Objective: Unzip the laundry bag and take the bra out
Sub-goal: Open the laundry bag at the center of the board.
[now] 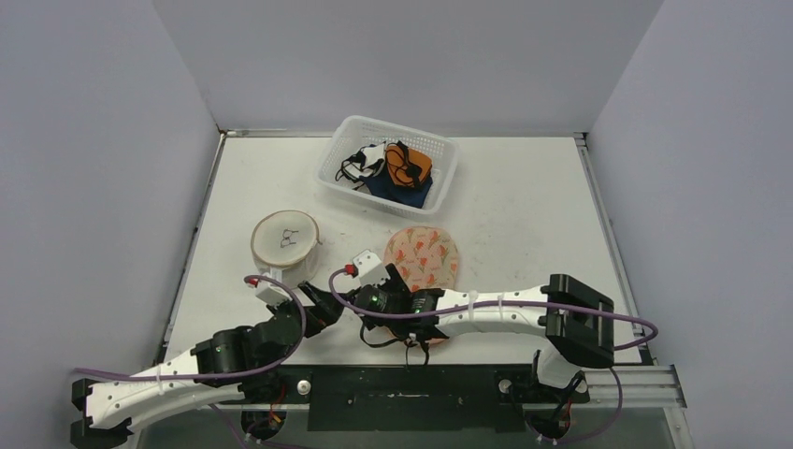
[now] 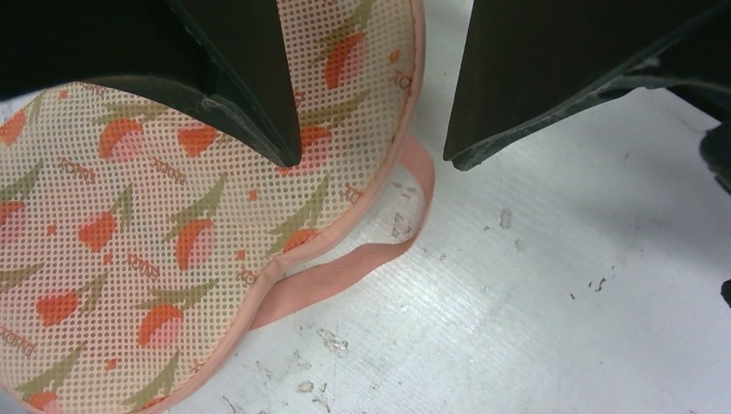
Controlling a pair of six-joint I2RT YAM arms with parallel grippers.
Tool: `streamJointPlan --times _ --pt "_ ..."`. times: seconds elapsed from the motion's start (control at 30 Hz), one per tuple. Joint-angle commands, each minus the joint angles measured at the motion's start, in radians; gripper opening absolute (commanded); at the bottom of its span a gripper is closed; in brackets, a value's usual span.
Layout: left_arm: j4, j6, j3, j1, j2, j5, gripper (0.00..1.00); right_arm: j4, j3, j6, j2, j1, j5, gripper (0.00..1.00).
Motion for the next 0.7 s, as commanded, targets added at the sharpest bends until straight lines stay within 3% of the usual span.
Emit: streamJointPlan --times 0.0,0.23,0.53,0.67 --pt "-0.049 -0.03 0.007 -0.002 -0.024 -0.037 0.87 -0.028 0.06 -0.004 0.035 0.021 0.103 0.61" --pt "-0.046 -0.048 -0.02 -0.002 -0.035 -0.037 0.87 -0.086 0.066 0.02 0.065 0.053 0.15 0.49" --pt "-0.036 -0.065 -0.044 -0.003 -0.037 -0.025 0.87 -0.118 0.068 0.037 0.079 0.063 0.146 0.42" --pt "-0.032 -0.069 -0.051 -0.002 -0.036 -0.021 0.87 -0.131 0.07 0.041 0.061 0.07 0.162 0.3"
